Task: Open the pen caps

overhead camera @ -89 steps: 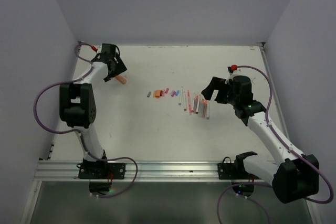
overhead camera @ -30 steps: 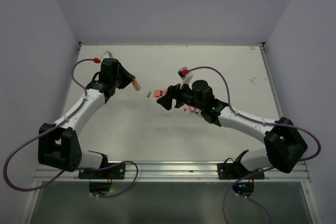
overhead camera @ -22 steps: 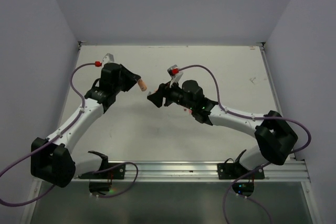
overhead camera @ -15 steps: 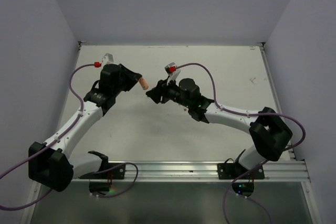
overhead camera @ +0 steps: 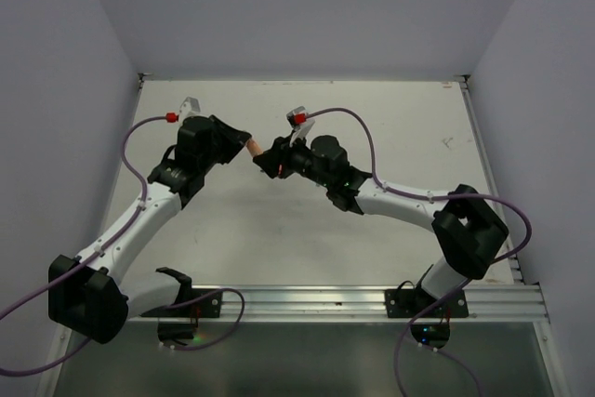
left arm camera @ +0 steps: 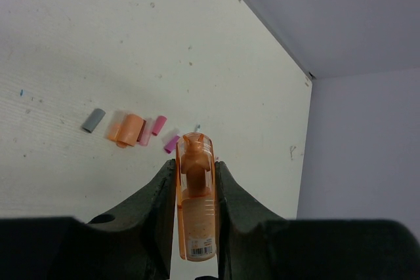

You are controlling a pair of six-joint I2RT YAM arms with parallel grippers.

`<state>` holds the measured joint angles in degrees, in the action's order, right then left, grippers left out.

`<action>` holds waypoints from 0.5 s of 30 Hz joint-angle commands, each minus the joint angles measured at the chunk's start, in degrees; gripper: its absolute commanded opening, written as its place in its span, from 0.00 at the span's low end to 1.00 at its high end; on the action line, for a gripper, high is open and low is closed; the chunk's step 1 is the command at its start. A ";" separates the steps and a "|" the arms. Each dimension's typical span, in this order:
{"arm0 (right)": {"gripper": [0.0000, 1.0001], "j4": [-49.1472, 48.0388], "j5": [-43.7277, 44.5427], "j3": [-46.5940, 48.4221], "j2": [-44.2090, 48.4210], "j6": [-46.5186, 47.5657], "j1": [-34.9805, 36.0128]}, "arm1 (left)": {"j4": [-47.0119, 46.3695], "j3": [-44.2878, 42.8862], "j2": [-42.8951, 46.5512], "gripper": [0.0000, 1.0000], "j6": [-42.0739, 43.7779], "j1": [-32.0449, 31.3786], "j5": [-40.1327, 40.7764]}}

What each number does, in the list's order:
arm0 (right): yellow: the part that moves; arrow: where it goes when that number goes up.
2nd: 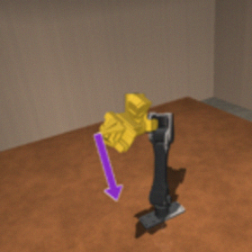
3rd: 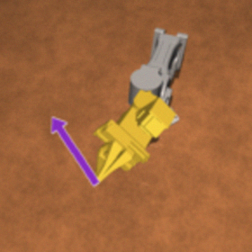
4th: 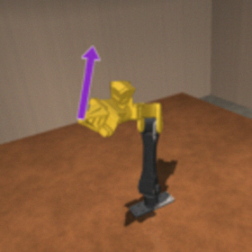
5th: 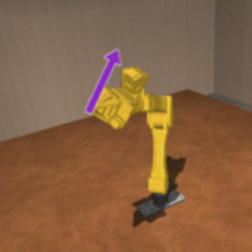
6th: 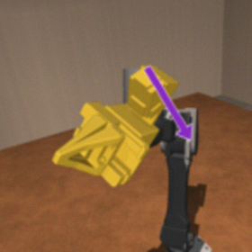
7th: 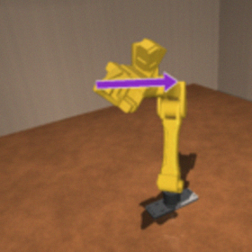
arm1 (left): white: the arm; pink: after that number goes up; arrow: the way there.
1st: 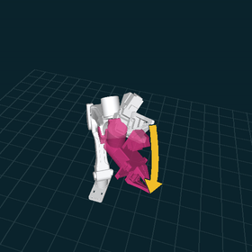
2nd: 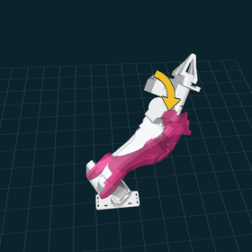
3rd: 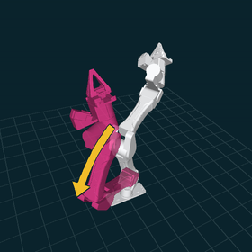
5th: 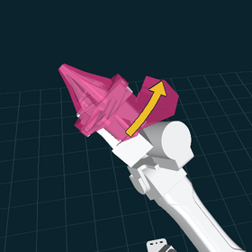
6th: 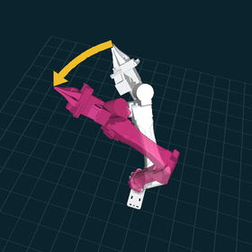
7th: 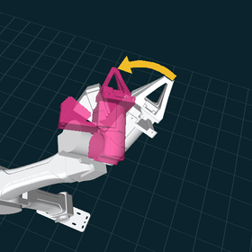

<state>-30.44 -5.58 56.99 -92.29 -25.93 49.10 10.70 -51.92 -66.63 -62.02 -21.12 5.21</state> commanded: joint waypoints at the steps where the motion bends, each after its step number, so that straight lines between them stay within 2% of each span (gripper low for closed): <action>1: 0.43 -3.23 1.37 2.86 -0.87 0.88 0.29 | -2.70 0.07 1.94 0.05 -1.00 -0.50 1.82; 5: 0.41 -3.23 1.10 3.13 -1.49 0.89 0.21 | -3.05 0.33 2.29 0.05 -1.09 -0.67 2.35; 9: 0.32 -3.40 0.84 3.13 -1.75 0.88 0.21 | -3.31 0.59 2.65 0.05 -1.26 -0.76 2.70; 12: 0.20 -3.84 0.84 2.77 -1.75 0.62 0.21 | -4.02 1.12 2.73 0.05 -1.52 -0.85 2.61; 13: 0.14 -3.84 0.66 2.51 -1.67 0.45 0.21 | -4.11 1.21 2.91 0.05 -1.61 -0.85 2.61; 15: 0.08 -4.54 0.40 2.16 -1.49 0.18 0.29 | -4.81 1.91 3.35 0.05 -1.96 -0.85 2.87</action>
<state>-31.03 -5.58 57.54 -93.76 -26.13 49.12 9.26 -51.05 -65.10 -62.59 -21.52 6.39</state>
